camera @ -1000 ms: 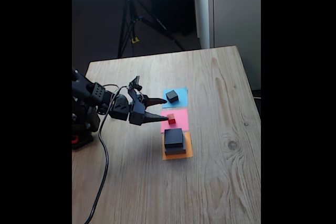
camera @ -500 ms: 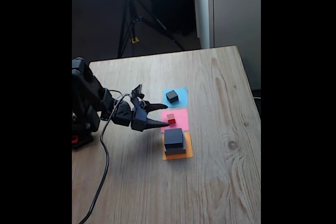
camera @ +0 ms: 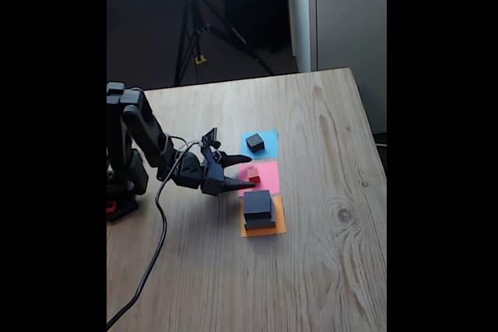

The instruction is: Tower of hanoi

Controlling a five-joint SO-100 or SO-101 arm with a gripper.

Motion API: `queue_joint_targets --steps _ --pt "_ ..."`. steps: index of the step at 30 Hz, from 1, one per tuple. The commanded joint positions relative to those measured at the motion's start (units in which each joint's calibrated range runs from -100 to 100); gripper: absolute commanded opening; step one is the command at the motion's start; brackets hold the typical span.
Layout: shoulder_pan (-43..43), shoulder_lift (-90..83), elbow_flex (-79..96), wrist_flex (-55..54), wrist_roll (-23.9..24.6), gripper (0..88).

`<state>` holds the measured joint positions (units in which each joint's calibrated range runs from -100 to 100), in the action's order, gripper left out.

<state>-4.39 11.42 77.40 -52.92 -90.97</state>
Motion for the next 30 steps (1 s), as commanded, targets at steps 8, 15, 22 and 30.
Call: queue_joint_targets --steps 8,15,22,30 --pt "1.0 1.08 -3.31 0.84 -3.84 26.8" --pt "0.92 0.39 -3.58 2.7 -3.84 25.2" --pt "1.34 -0.14 -3.13 3.19 -4.01 20.6" --pt "1.42 -0.44 -2.86 4.16 -5.52 11.2"
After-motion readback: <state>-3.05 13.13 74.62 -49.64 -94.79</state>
